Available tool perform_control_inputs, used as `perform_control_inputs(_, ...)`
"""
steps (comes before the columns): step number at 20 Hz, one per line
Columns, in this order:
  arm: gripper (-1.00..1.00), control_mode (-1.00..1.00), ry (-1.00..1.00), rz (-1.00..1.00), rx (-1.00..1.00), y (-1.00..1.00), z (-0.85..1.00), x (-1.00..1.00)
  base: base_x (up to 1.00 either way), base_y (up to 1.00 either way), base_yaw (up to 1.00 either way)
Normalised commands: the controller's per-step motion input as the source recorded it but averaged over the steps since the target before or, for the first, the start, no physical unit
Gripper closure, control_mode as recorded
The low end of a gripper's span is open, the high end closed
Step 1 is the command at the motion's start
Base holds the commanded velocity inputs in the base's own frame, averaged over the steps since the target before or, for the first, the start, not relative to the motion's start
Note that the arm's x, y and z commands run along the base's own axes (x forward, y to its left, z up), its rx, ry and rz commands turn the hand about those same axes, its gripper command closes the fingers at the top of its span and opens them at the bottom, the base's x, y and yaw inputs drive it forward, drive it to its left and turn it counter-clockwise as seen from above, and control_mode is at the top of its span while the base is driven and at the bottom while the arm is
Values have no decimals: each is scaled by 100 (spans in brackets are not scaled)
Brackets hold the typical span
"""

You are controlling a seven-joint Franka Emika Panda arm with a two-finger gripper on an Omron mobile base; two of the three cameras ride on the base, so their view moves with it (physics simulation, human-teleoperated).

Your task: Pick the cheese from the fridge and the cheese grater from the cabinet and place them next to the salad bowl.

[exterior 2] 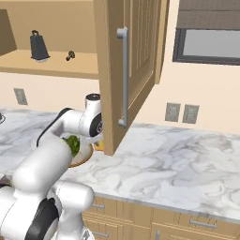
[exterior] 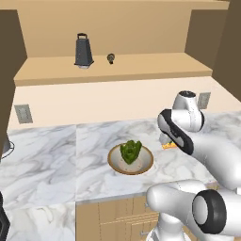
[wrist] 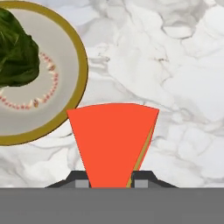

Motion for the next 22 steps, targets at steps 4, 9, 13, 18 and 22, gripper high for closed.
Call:
perform_control_inputs(4, 100, -100, 5, 3, 4, 0, -42, 12, 0, 0, 0)
perform_control_inputs(9, 100, -100, 0, 0, 0, 0, -39, 7, 0, 0, 0)
perform_control_inputs(13, 100, -100, 0, 0, 0, 2, -32, 22, 0, 0, 0)
perform_control_inputs(18, 100, -100, 0, 0, 0, 0, -28, 25, 0, 0, 0)
perform_control_inputs(22, 100, -100, 0, 0, 0, 0, -25, 24, 0, 0, 0)
